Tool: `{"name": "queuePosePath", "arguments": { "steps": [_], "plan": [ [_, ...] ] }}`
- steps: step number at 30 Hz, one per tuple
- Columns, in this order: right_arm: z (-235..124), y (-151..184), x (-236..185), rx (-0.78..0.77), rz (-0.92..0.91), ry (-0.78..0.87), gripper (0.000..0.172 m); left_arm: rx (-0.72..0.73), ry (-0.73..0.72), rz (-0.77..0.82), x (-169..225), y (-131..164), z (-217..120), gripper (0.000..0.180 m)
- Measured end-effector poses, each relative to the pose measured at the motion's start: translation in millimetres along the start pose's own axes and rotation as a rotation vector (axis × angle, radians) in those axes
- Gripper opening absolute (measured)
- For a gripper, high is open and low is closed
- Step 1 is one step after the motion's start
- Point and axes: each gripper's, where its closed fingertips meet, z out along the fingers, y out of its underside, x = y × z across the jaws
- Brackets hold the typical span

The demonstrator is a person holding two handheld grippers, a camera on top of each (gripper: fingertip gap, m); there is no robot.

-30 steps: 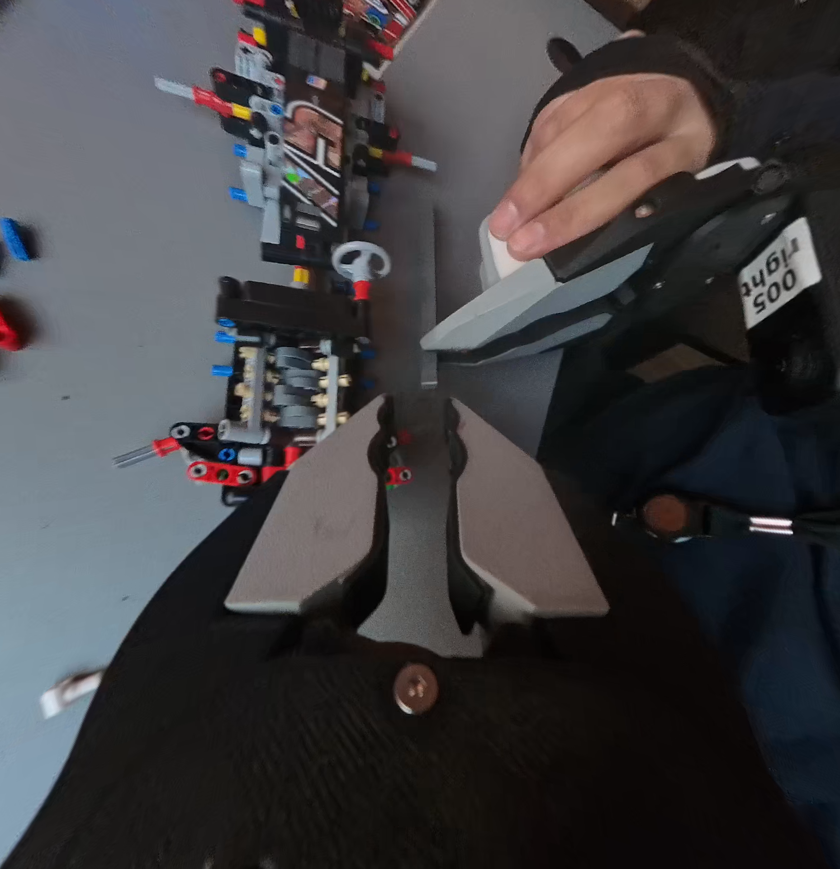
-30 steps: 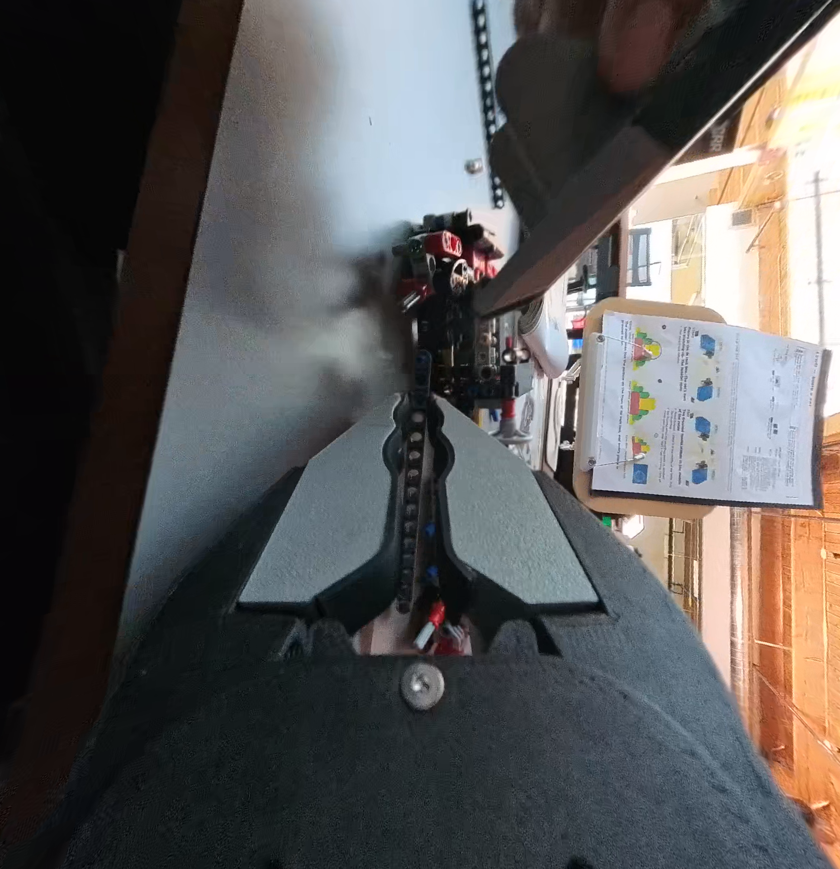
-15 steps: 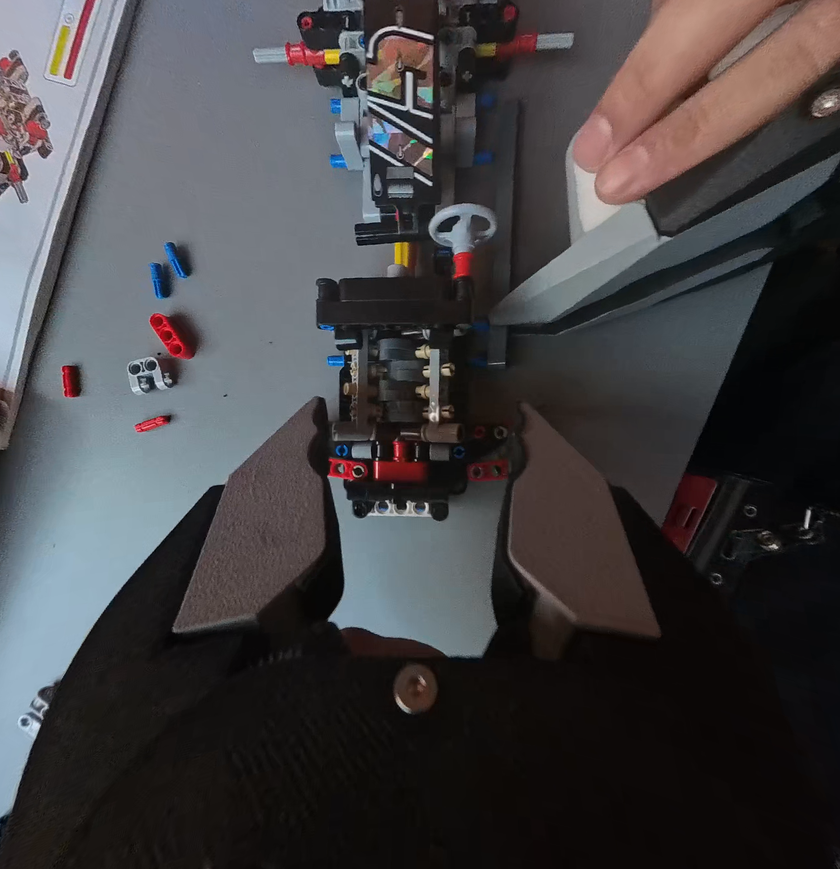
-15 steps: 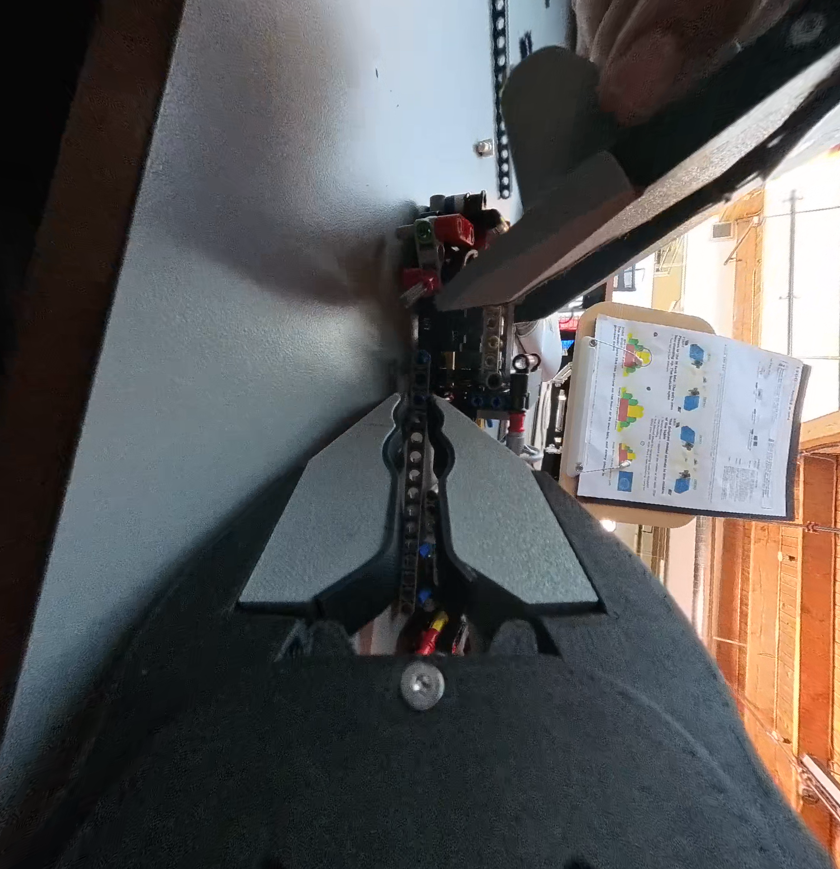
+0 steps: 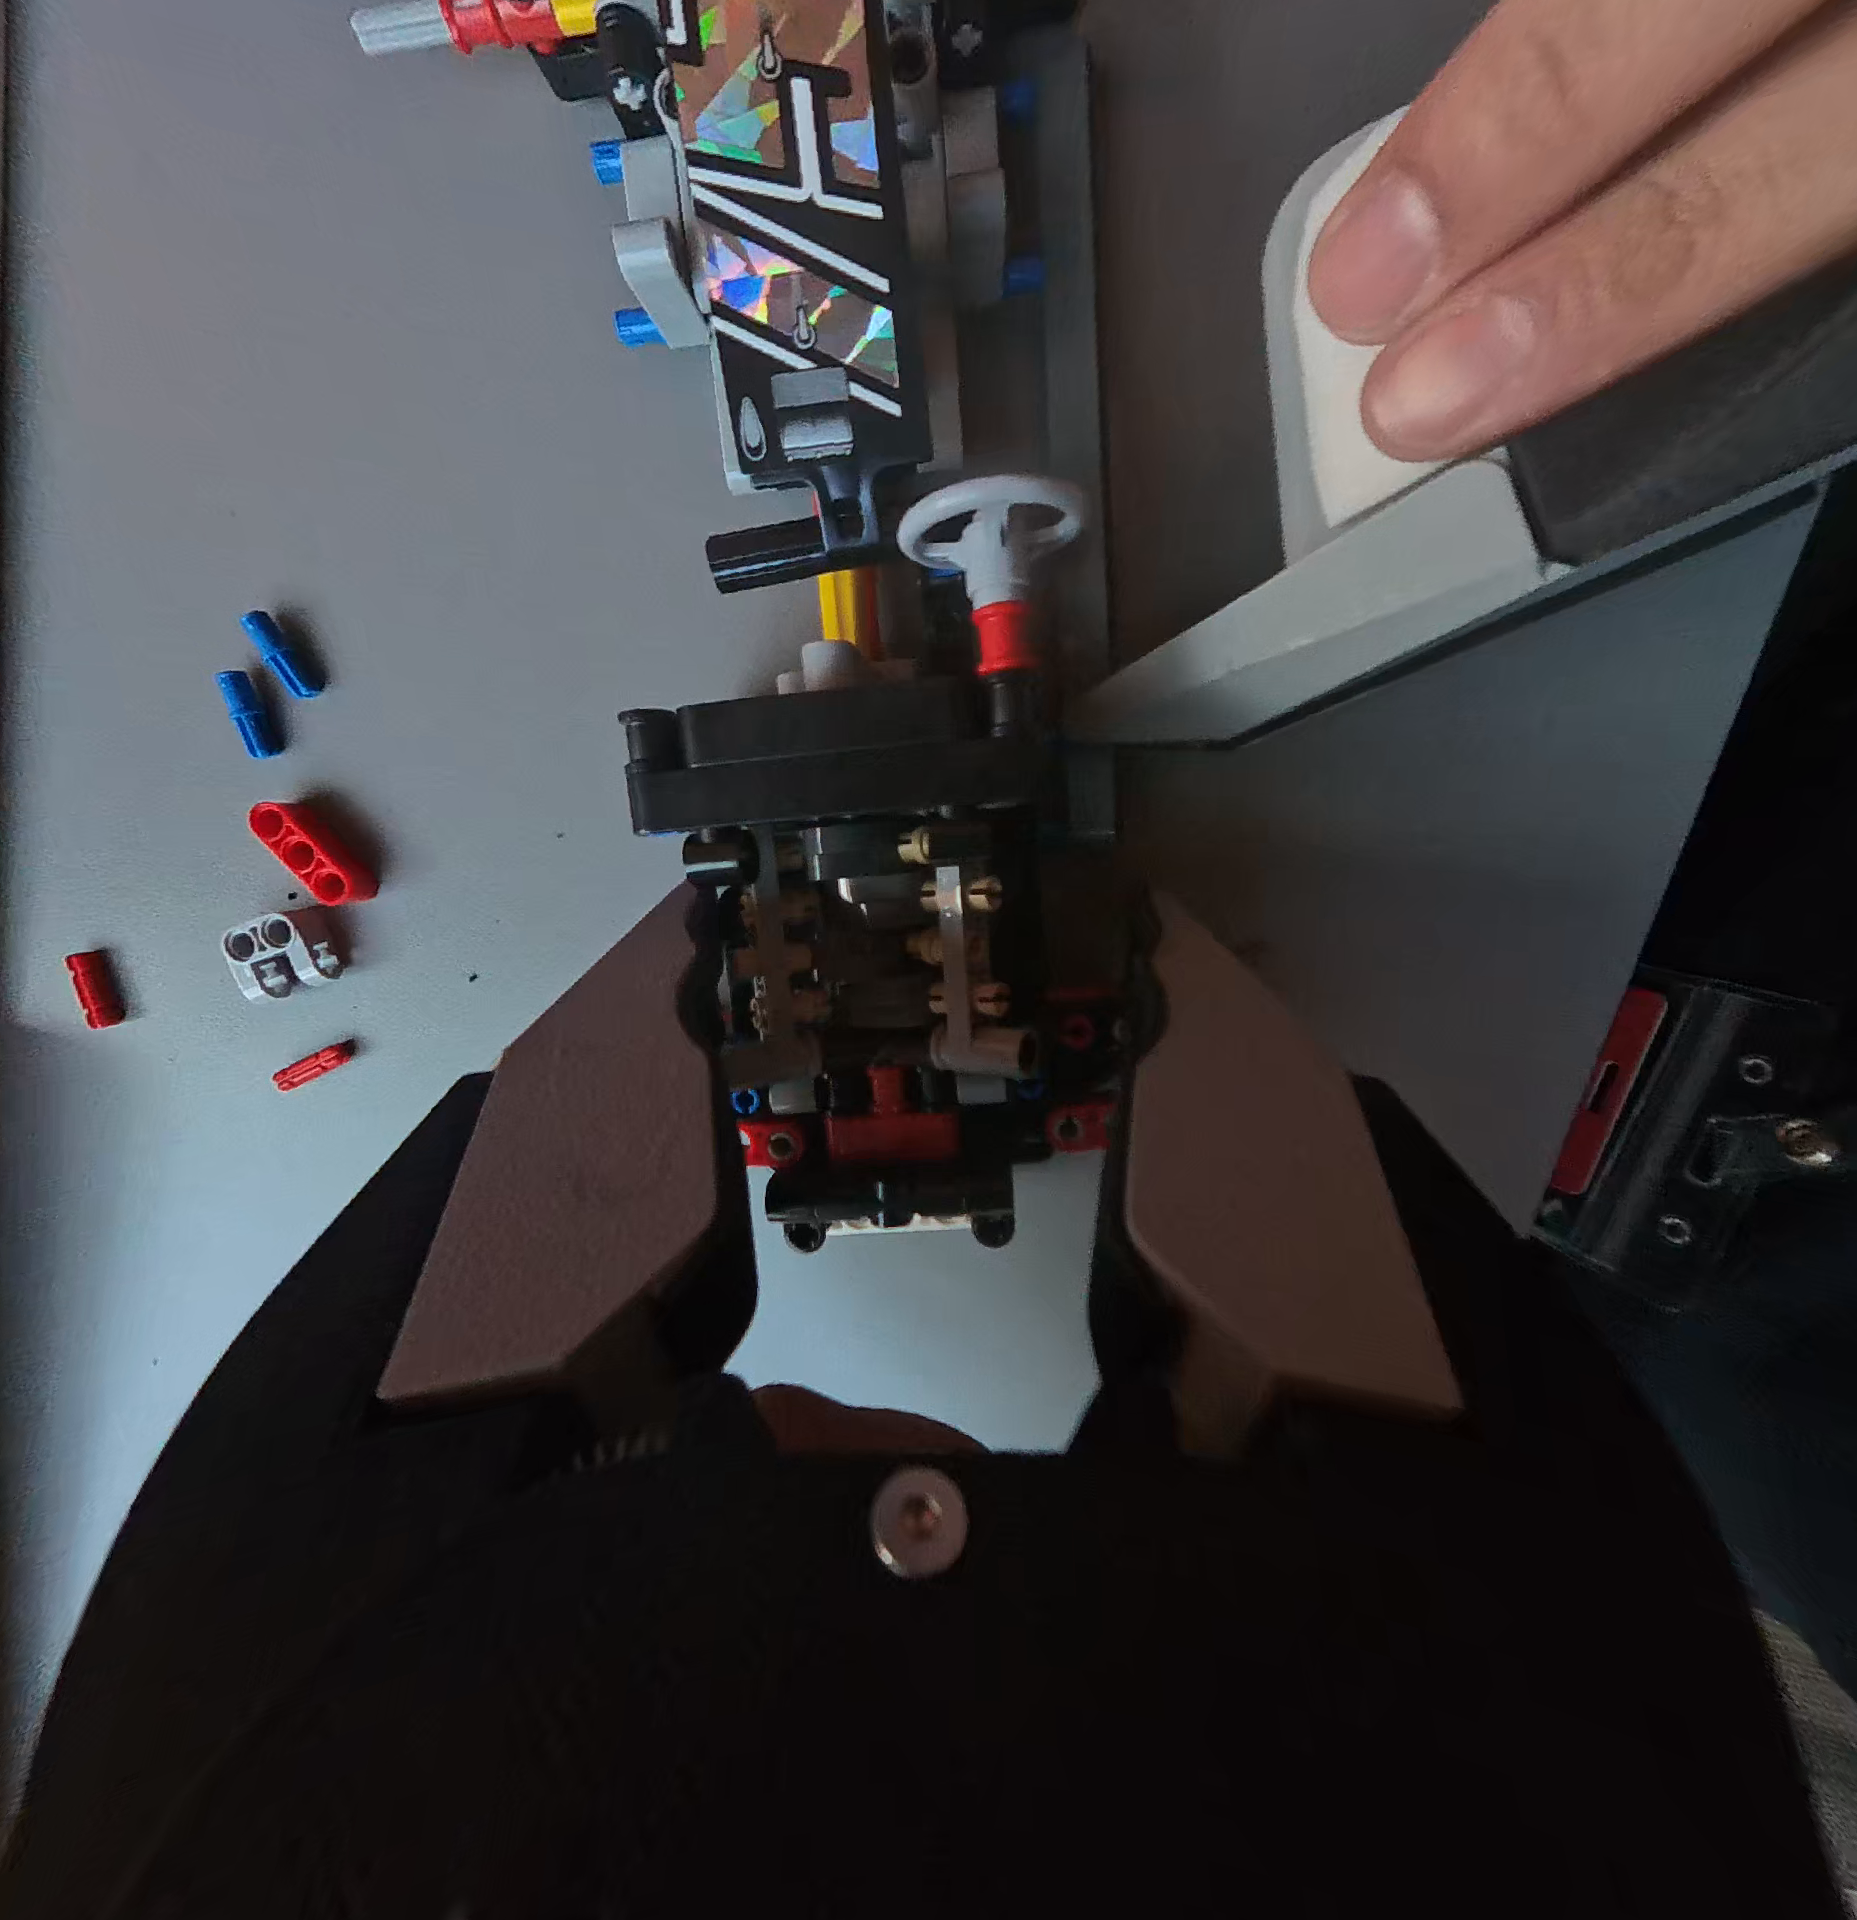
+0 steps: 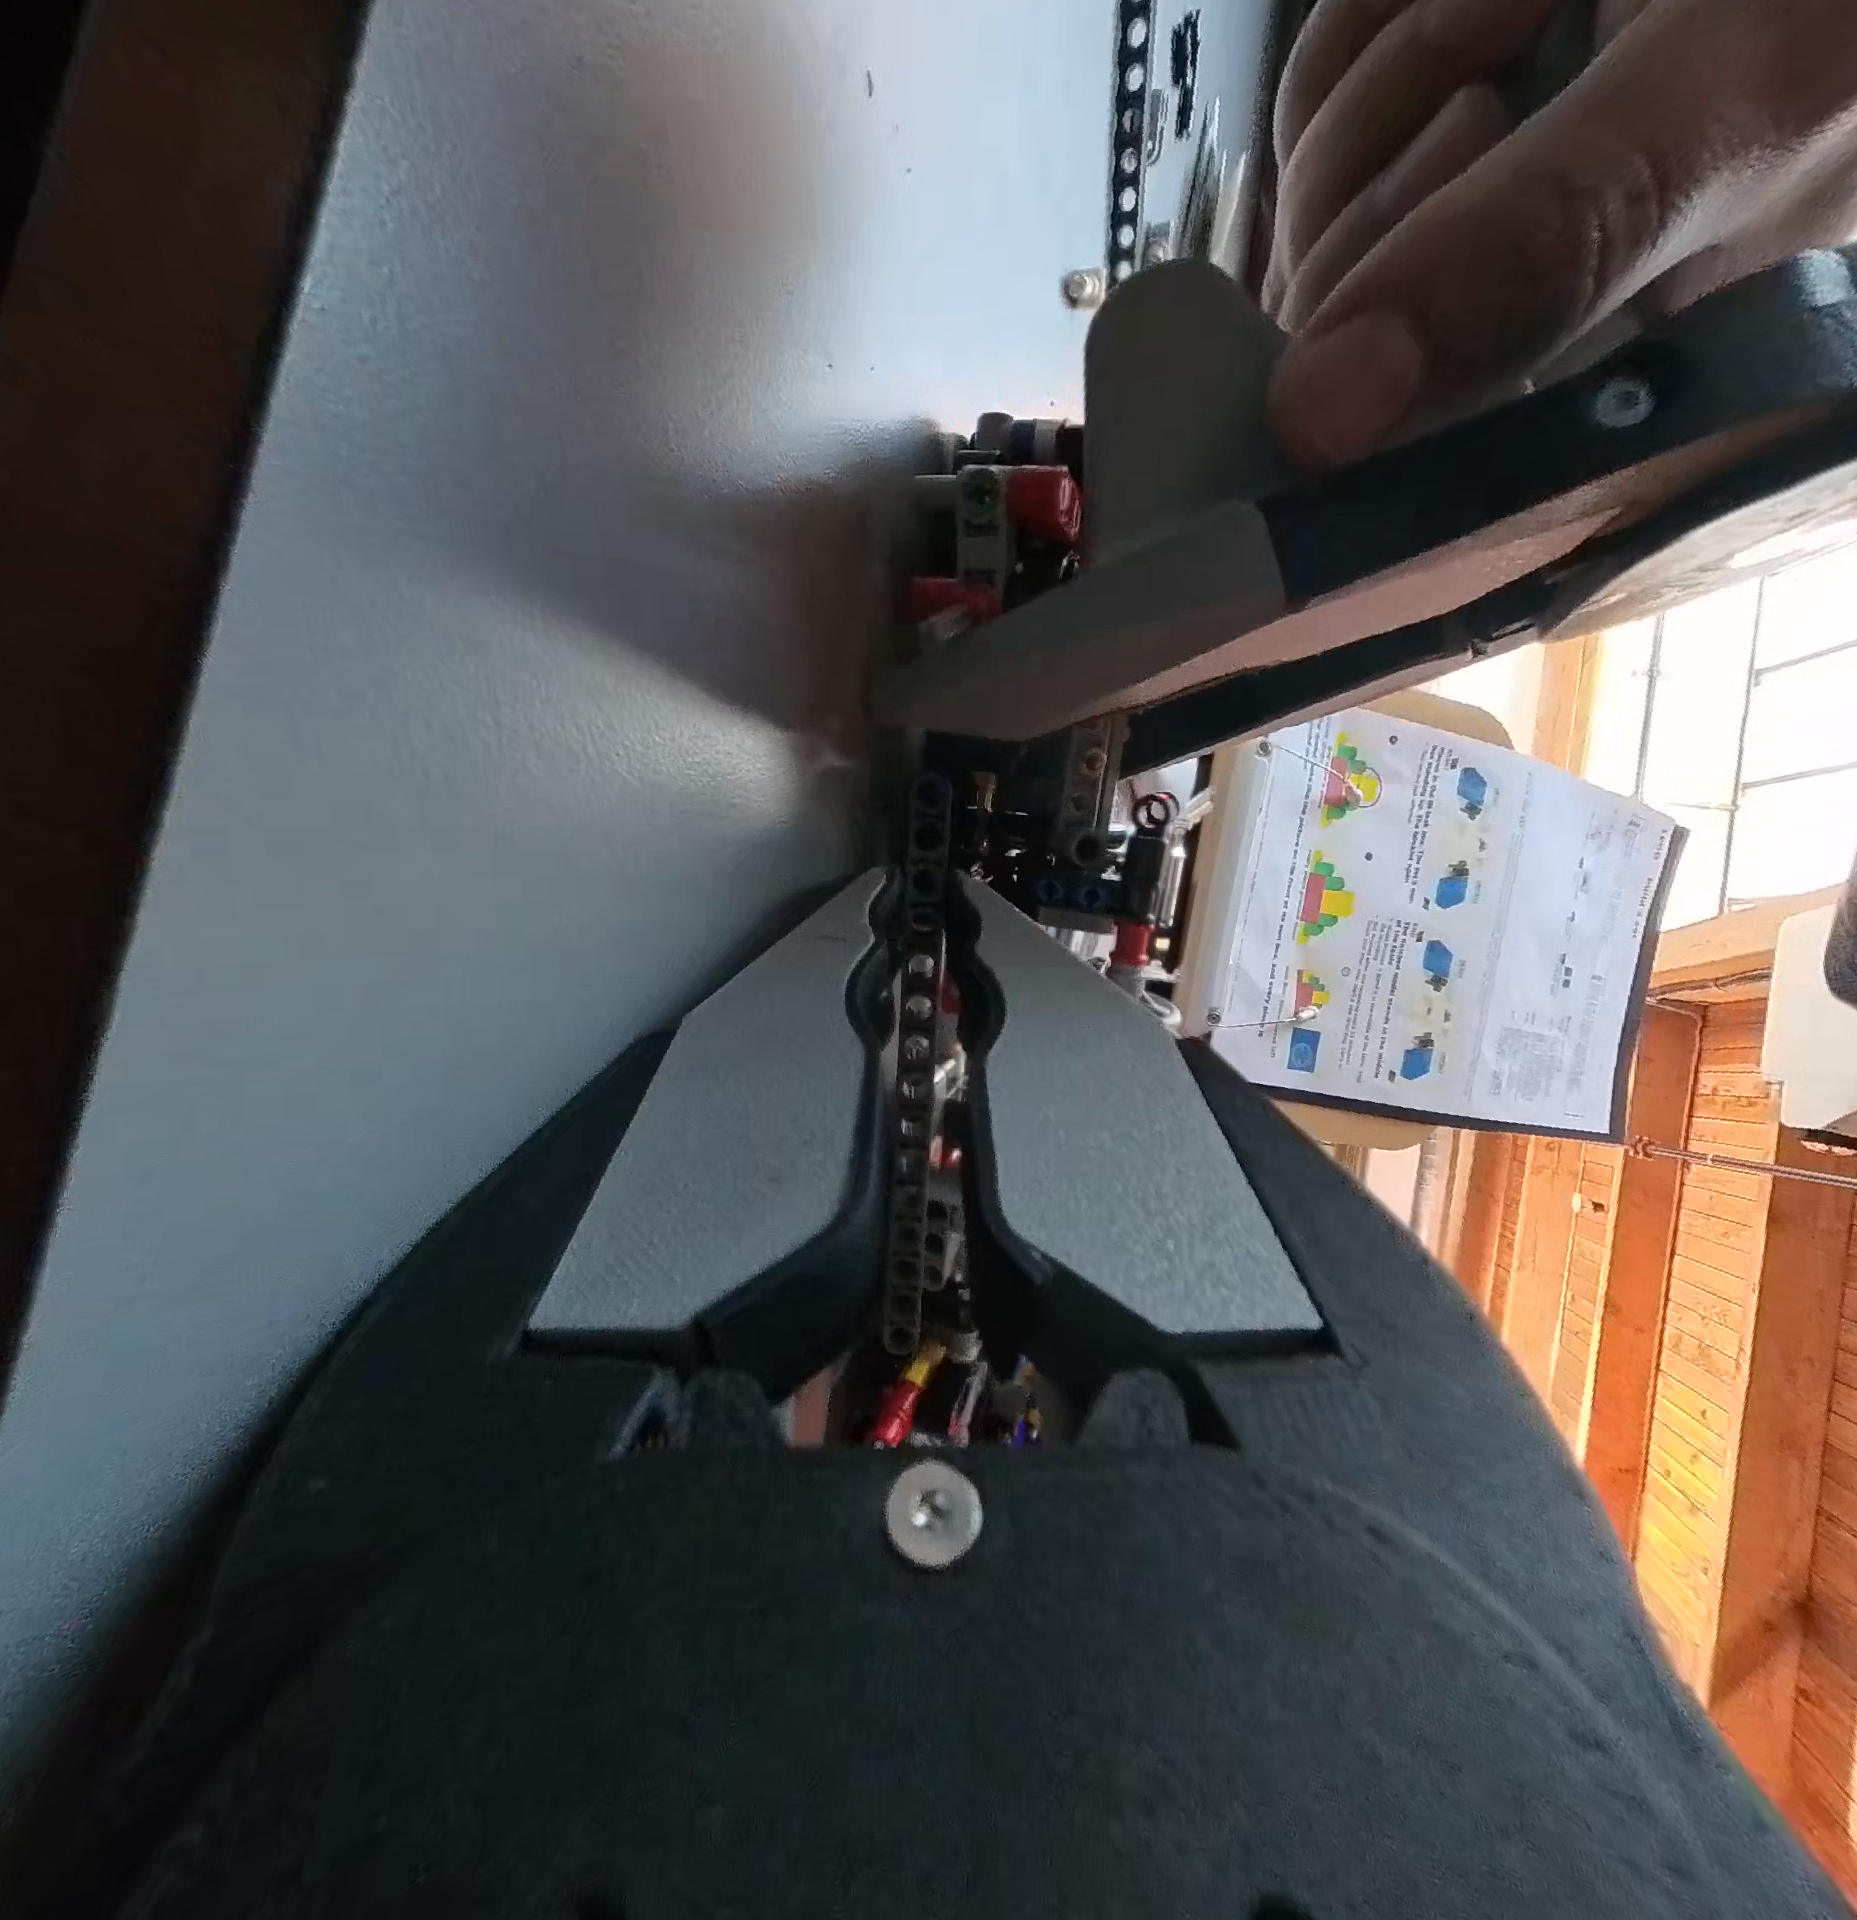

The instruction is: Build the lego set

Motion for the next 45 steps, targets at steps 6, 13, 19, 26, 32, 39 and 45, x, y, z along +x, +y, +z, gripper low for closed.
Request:
{"name": "queuePosePath", "arguments": {
  "steps": [6,13,19,26,32,39,45],
  "plan": [
    [0,1,1,-0.016,0.003,0.012,0.004,0.019,0.025,-0.024,1,-2,1,0.081],
    [1,1,2,-0.038,0.046,0.015,0.005,0.027,0.005,-0.036,-2,-3,2,0.077],
    [2,2,3,-0.044,0.066,0.026,0.005,0.025,0.005,-0.055,-5,-6,5,0.08],
    [2,3,3,-0.044,0.089,0.023,0.005,0.042,-0.007,-0.084,-9,-9,6,0.076],
    [-11,6,-1,0.046,0.223,0.003,0.009,0.046,-0.017,-0.091,-8,-9,5,0.076],
    [-57,72,15,0.015,0.549,-0.052,0.016,0.039,-0.02,-0.093,-7,-9,5,0.075],
    [-70,85,-8,-0.032,0.56,-0.26,0.02,0.047,-0.021,-0.097,-7,-9,5,0.075]
  ]
}}
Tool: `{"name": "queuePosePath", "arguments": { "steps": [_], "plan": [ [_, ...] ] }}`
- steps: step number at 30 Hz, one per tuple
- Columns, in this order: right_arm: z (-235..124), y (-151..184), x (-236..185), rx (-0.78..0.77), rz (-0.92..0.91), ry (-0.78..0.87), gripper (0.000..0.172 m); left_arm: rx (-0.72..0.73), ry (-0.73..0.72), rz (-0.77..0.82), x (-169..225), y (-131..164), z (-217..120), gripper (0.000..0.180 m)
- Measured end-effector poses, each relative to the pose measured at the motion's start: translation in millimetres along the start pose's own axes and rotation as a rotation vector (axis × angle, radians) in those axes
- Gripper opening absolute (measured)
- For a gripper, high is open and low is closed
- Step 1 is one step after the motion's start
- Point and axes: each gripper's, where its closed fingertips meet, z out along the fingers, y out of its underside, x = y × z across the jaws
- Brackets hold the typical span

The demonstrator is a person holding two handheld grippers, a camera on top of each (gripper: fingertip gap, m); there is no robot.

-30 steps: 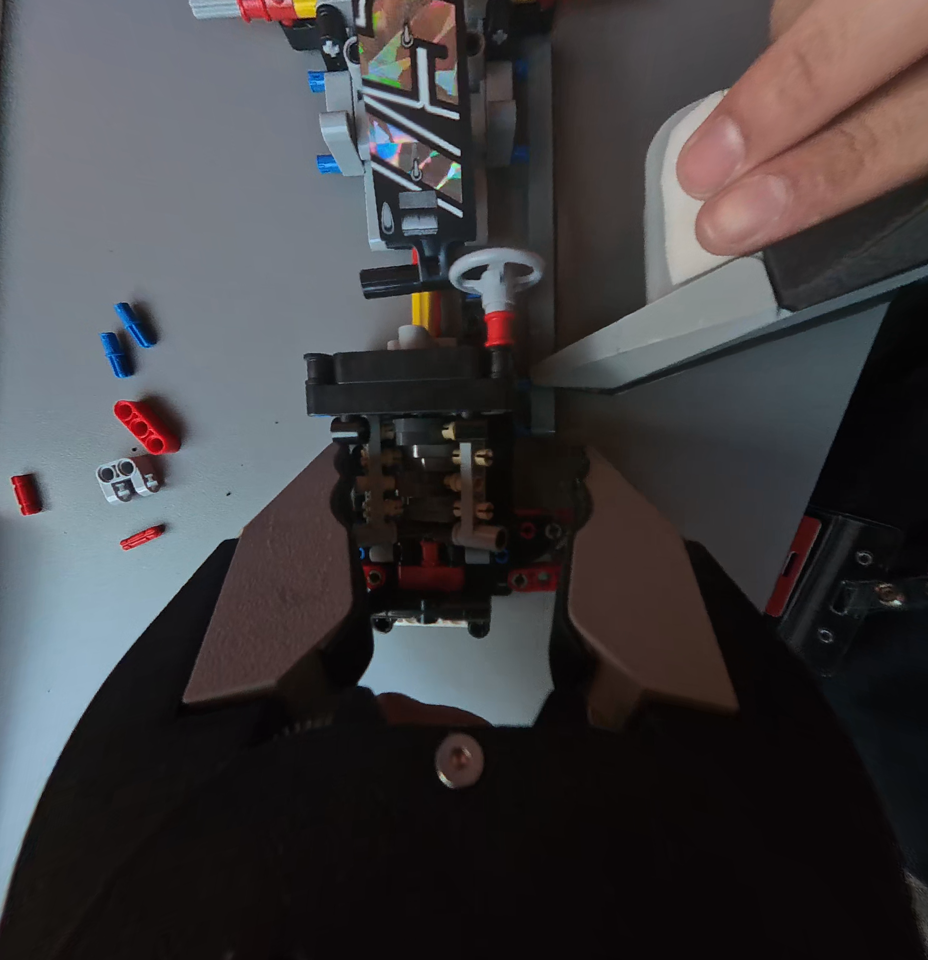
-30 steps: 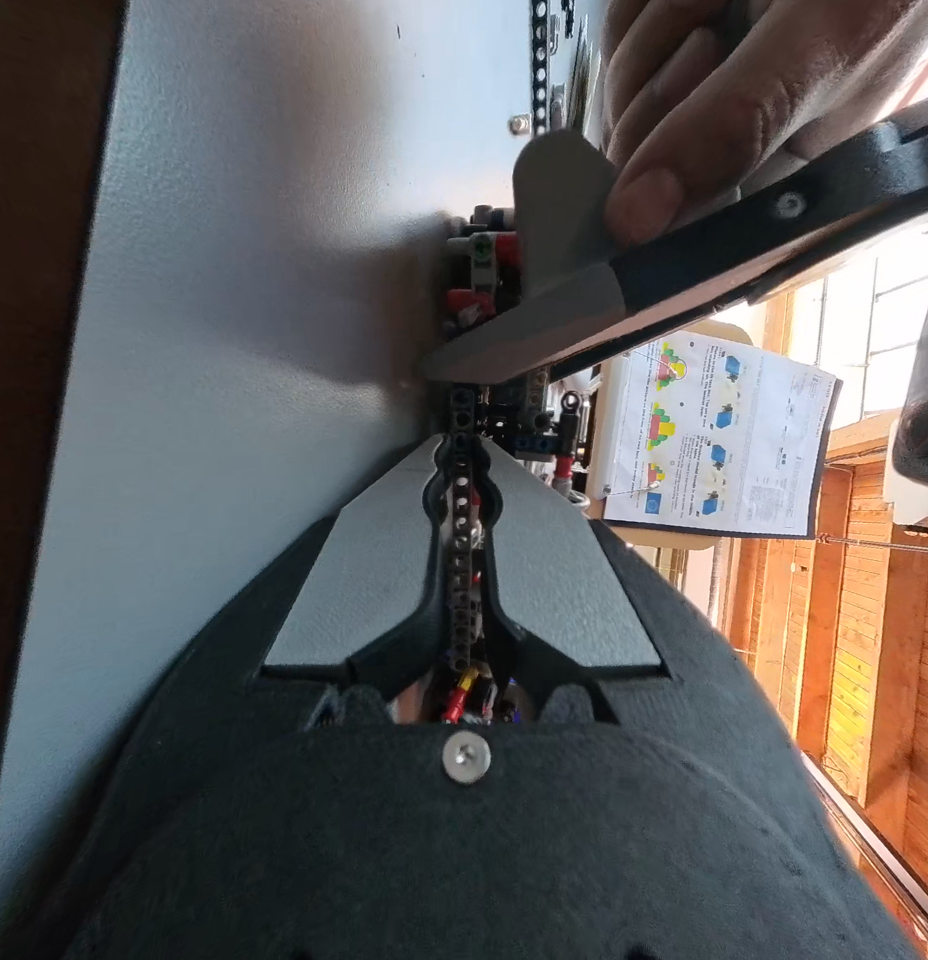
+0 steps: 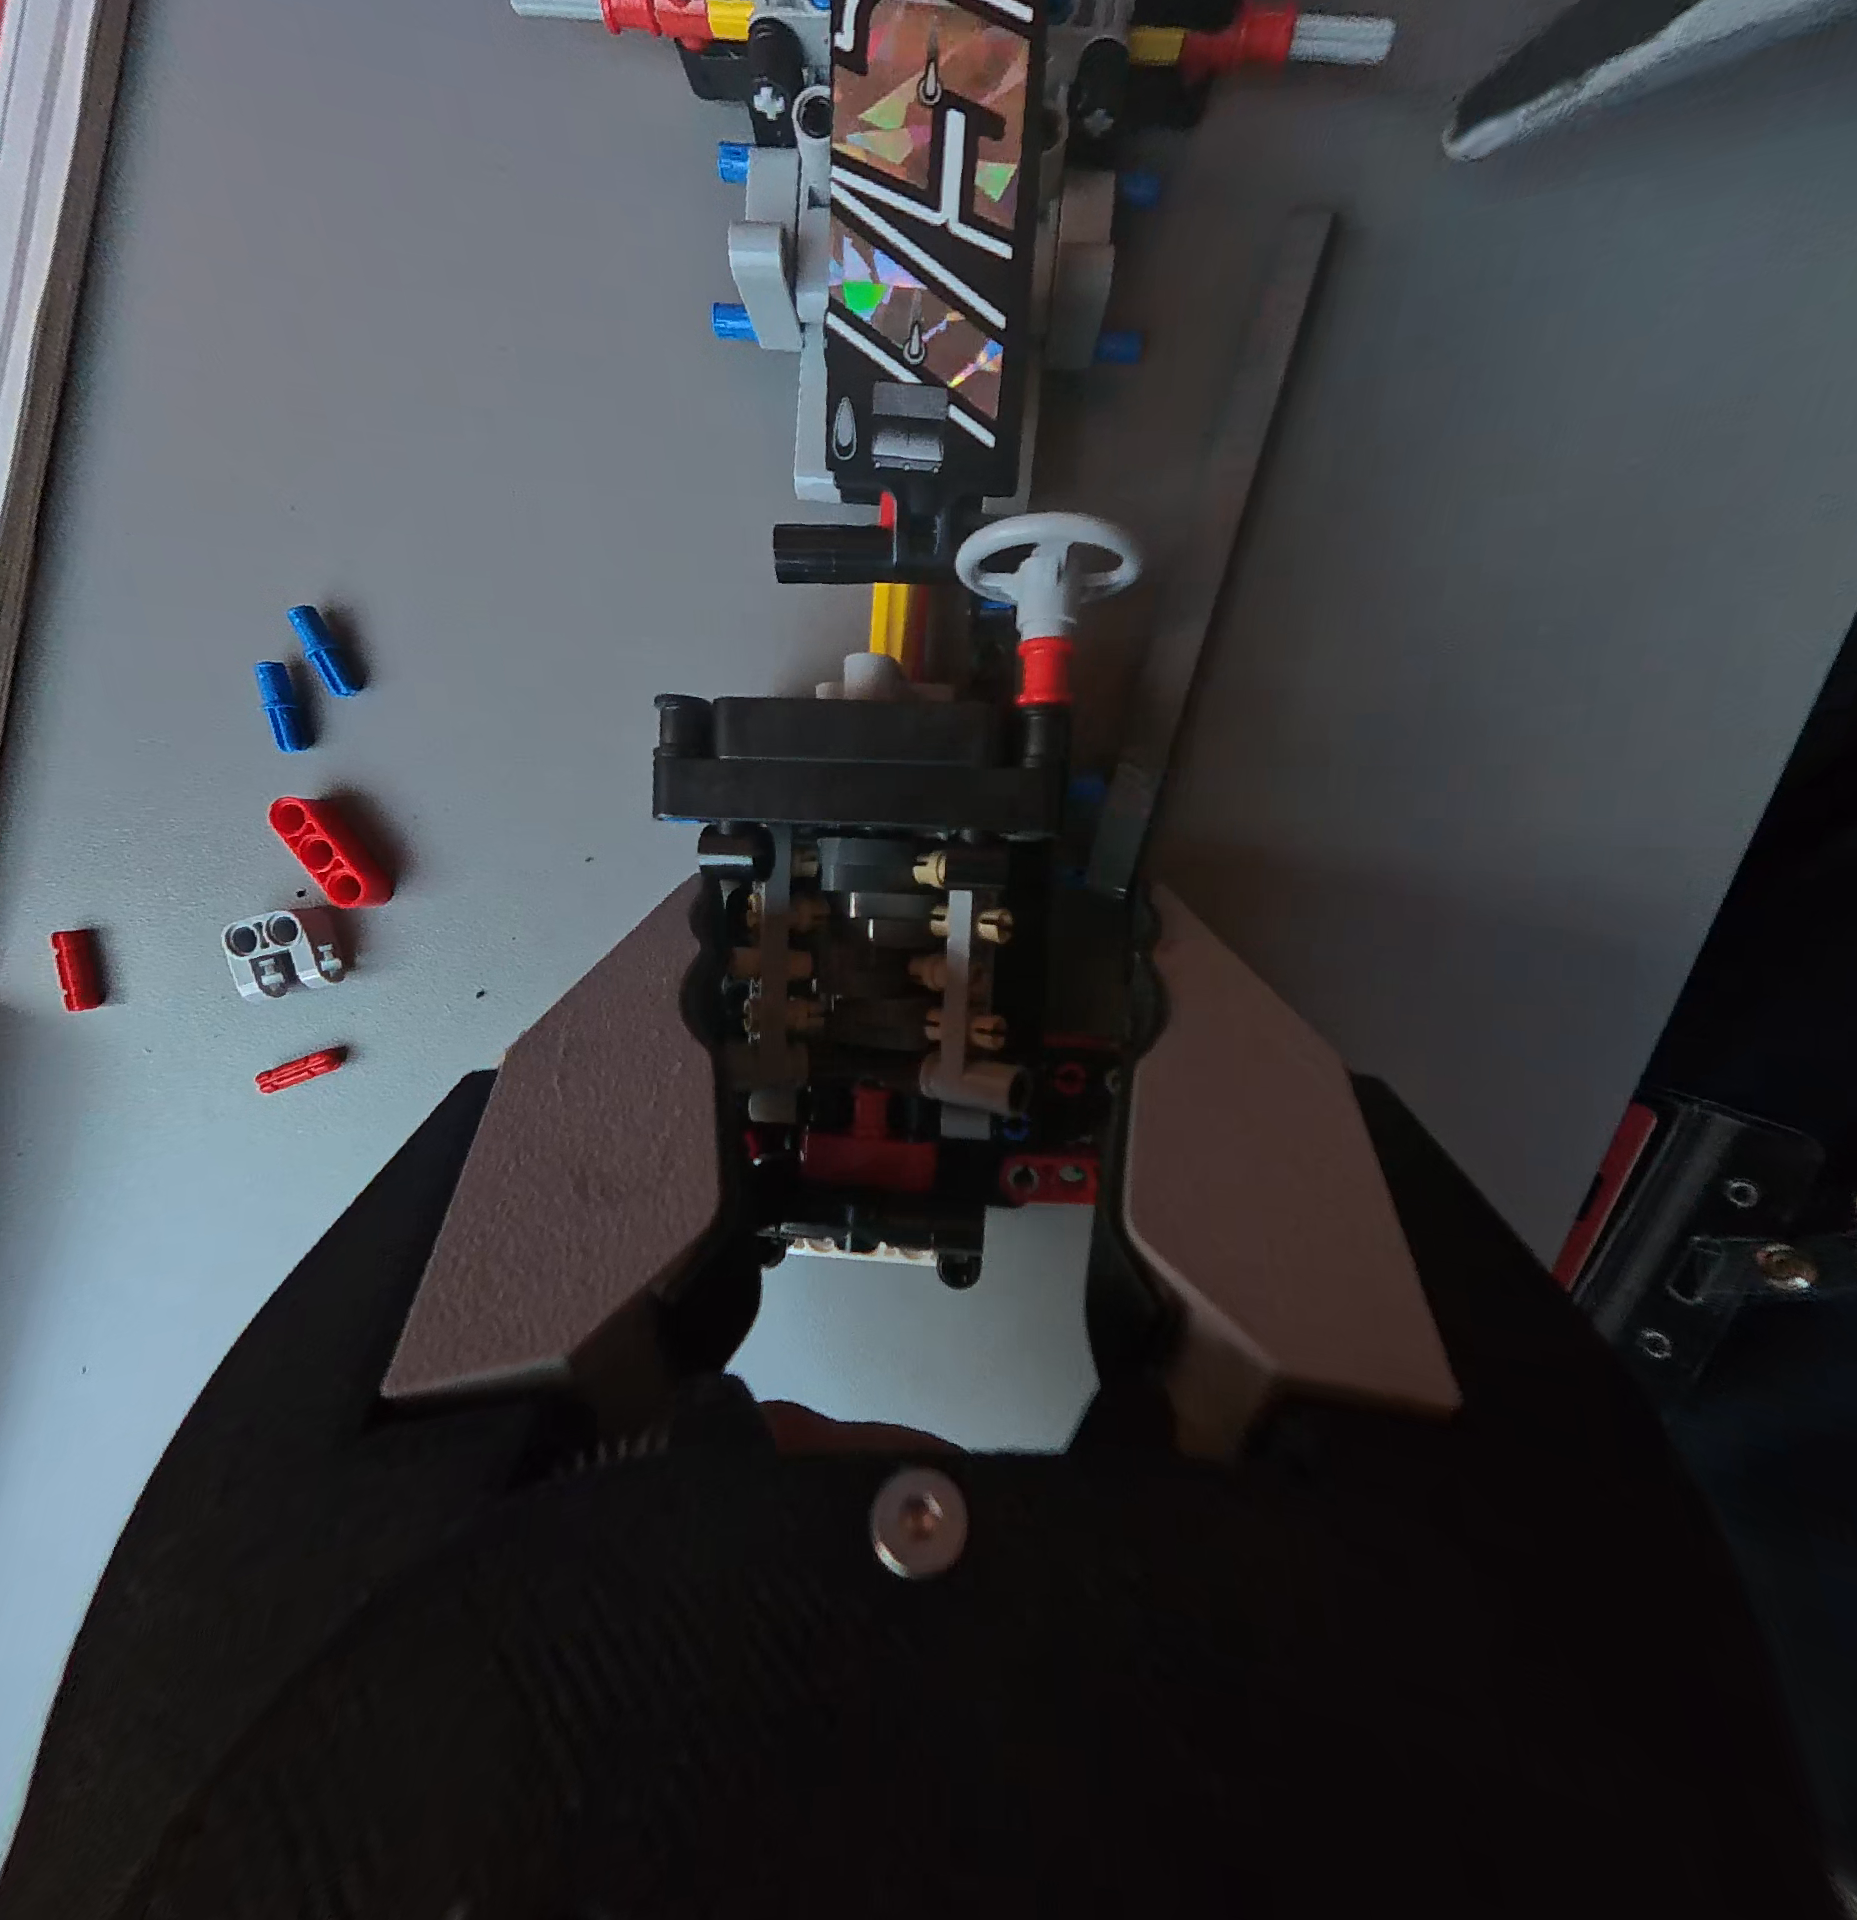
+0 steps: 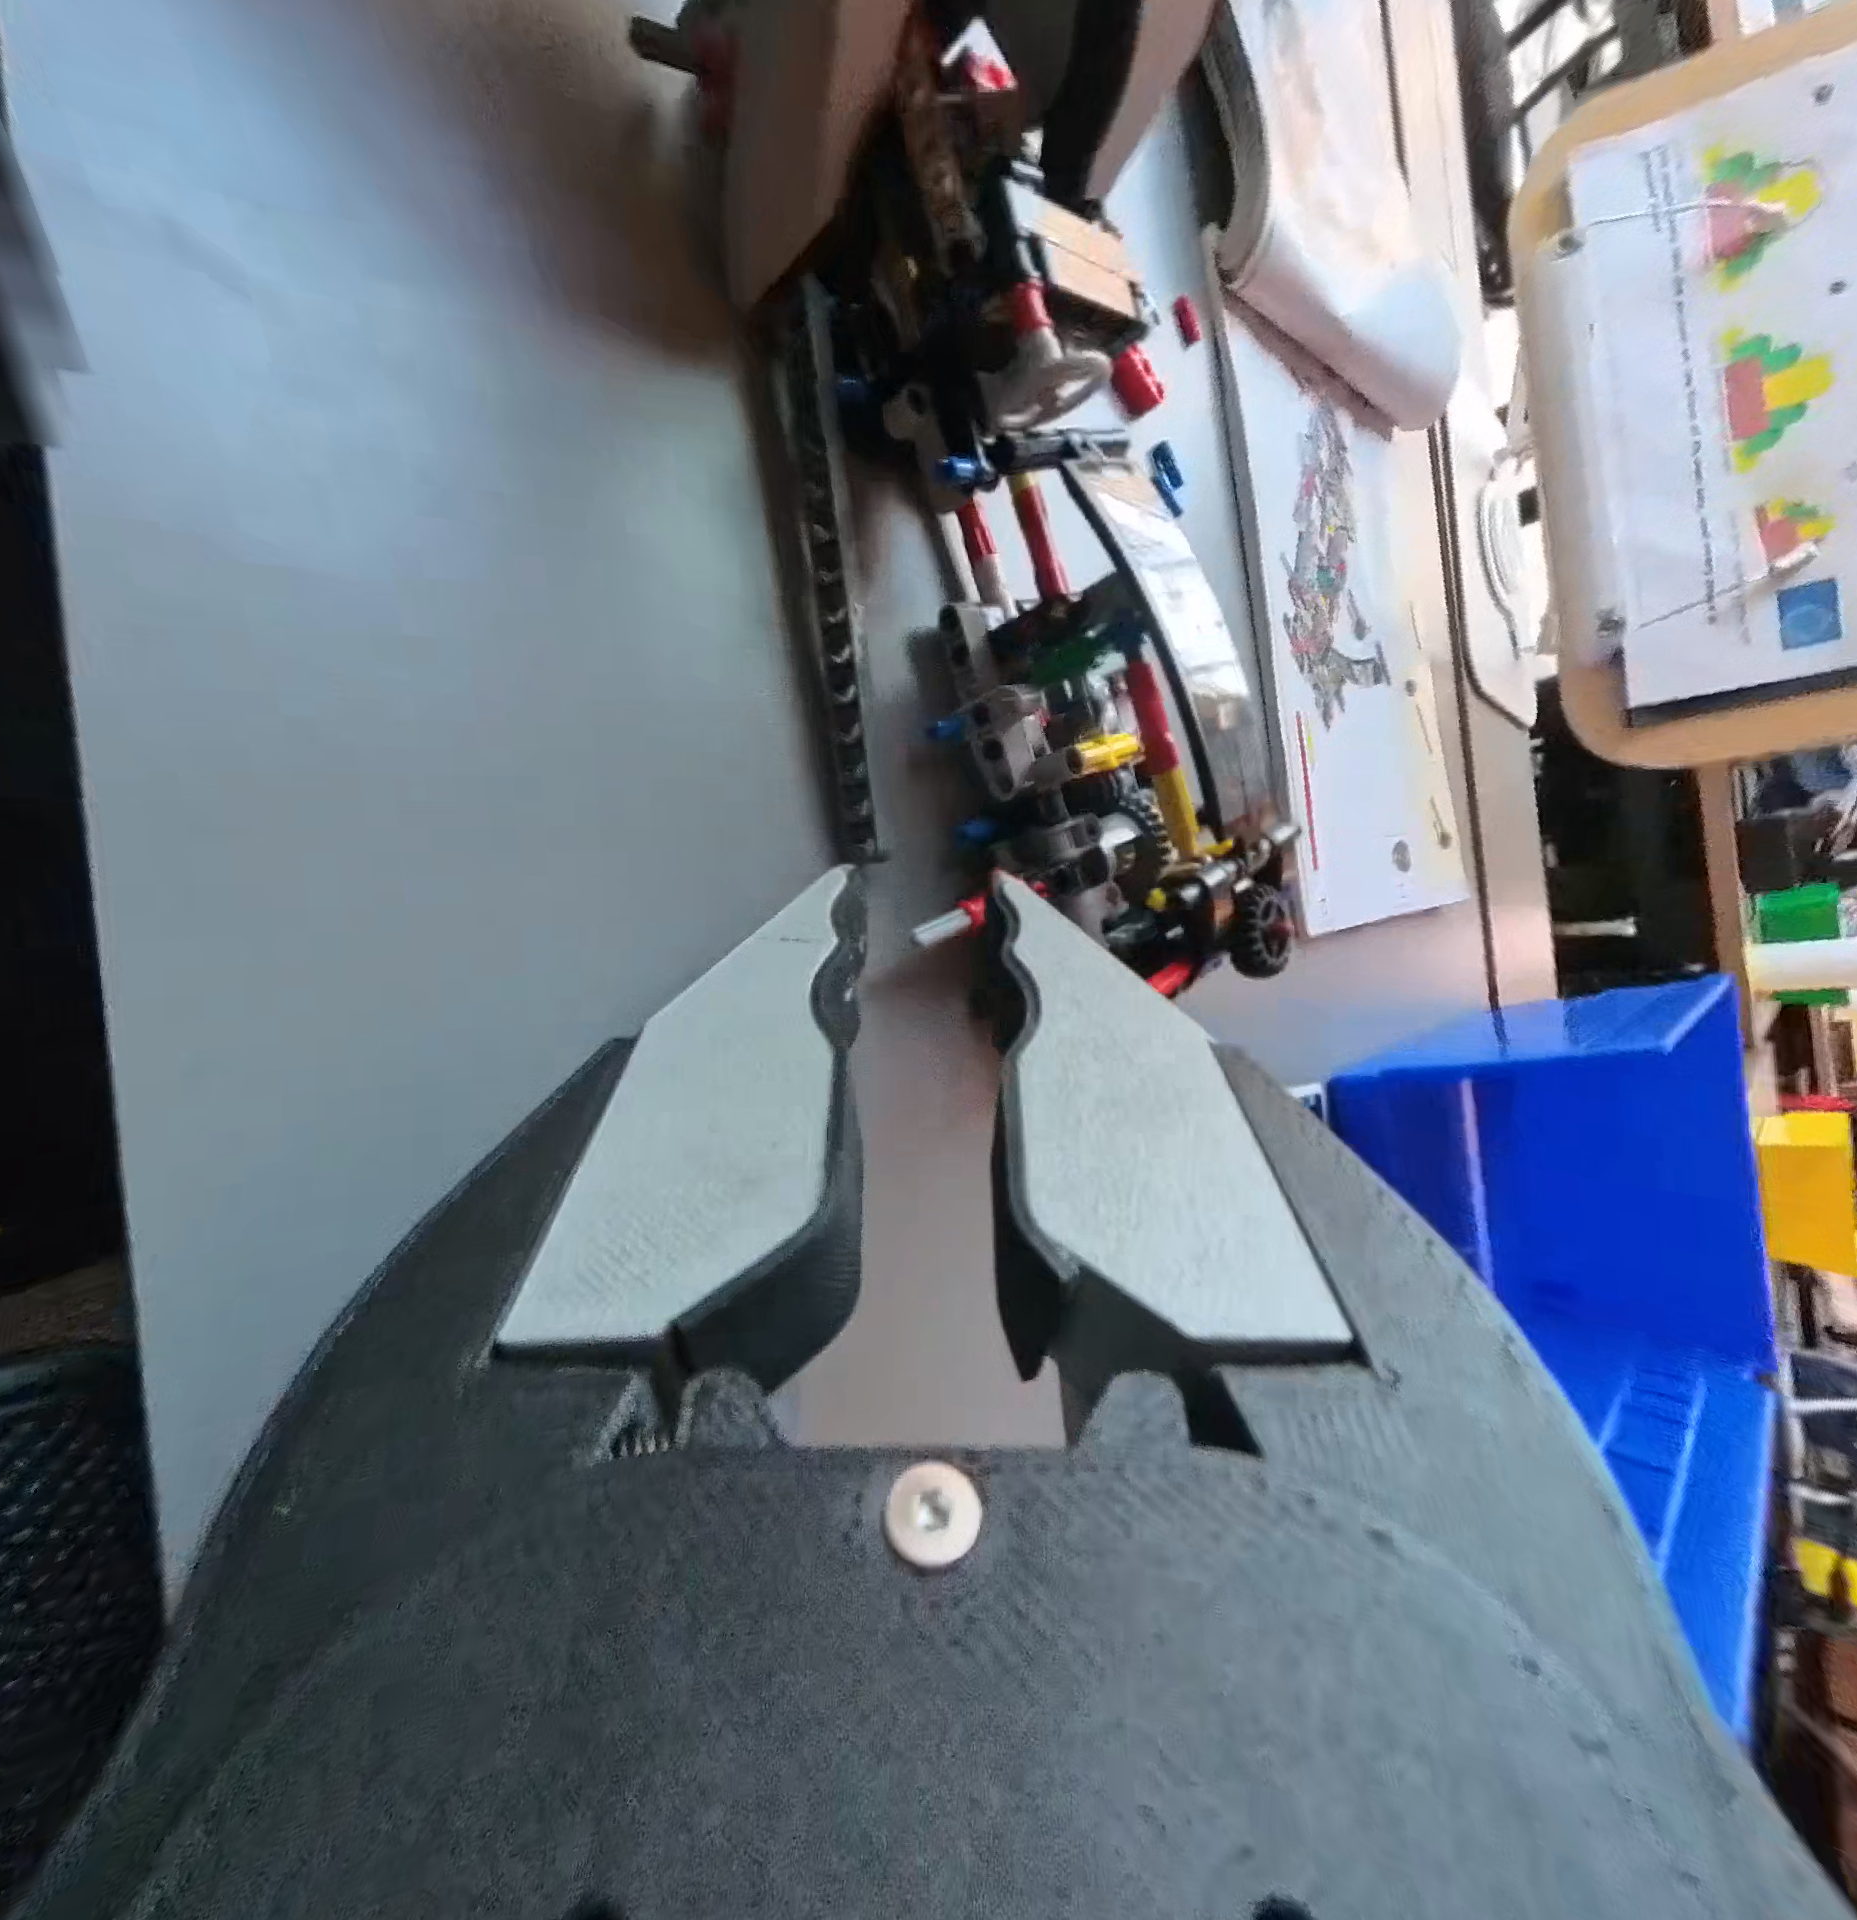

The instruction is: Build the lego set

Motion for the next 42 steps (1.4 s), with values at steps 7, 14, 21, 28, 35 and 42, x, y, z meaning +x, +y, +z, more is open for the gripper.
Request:
{"name": "queuePosePath", "arguments": {
  "steps": [7,14,21,28,35,42],
  "plan": [
    [28,3,-4,-0.164,-0.295,0.065,0.004,0.001,-0.002,0.001,1,0,0,0.076],
    [29,3,2,-0.177,-0.356,0.156,0.004,0.014,-0.007,0.008,3,-2,1,0.076],
    [30,11,8,-0.167,-0.301,0.189,0.004,0.02,-0.029,0.002,5,-8,3,0.076],
    [30,17,12,-0.143,-0.237,0.25,0.005,0.036,-0.058,-0.007,4,-9,2,0.06],
    [15,18,23,-0.096,-0.059,0.225,0.011,0.047,-0.081,-0.02,7,-6,-6,0.071],
    [12,21,17,-0.092,-0.094,0.067,0.011,0.08,-0.123,-0.026,9,-1,-38,0.068]
  ]
}}
